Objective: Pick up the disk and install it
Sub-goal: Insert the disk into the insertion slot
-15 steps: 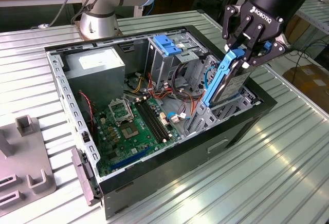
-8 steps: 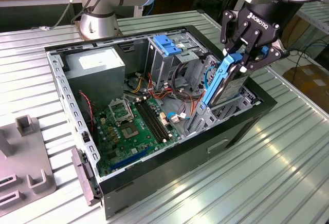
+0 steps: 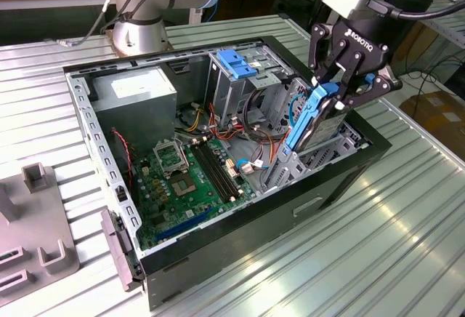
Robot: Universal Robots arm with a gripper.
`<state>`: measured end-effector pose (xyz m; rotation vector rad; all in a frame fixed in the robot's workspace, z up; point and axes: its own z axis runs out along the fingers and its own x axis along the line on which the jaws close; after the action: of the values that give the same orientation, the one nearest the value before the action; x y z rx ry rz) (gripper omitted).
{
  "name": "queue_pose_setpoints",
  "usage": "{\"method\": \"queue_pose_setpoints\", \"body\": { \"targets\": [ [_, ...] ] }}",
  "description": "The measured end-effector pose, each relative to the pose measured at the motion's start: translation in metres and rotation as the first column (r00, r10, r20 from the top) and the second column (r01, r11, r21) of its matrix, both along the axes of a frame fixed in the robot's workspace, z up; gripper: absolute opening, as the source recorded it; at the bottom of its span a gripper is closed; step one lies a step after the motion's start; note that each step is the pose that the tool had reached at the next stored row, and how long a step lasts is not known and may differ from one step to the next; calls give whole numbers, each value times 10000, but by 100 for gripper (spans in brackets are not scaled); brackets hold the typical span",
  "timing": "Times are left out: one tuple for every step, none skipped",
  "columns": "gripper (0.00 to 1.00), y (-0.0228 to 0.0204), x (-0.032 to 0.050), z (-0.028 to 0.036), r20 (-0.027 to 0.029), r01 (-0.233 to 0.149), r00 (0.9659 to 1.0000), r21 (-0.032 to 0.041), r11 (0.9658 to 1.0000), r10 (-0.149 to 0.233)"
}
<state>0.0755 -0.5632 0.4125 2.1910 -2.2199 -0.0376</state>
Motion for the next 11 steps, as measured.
{"method": "queue_pose_setpoints", "body": {
  "targets": [
    [37, -2, 1, -23, 0, 0, 10000, 0, 10000, 0],
    [37, -3, 1, -35, 0, 0, 10000, -1, 10000, 0],
    [37, -4, 1, -49, 0, 0, 10000, 1, 10000, 0],
    [37, -5, 1, -61, 0, 0, 10000, 0, 10000, 0],
    [37, -6, 2, -74, 0, 0, 10000, -1, 10000, 0],
    [37, -7, 2, -85, 0, 0, 10000, -1, 10000, 0],
    [37, -8, 2, -100, 0, 0, 10000, -2, 10000, 0],
    [37, -10, 2, -120, 0, 0, 10000, -2, 10000, 0],
    [37, -12, 3, -138, 0, 0, 10000, -1, 10000, 0],
    [37, -13, 3, -152, 0, 0, 10000, -2, 10000, 0],
    [37, -15, 3, -167, 0, 0, 10000, -2, 10000, 0]
  ]
}}
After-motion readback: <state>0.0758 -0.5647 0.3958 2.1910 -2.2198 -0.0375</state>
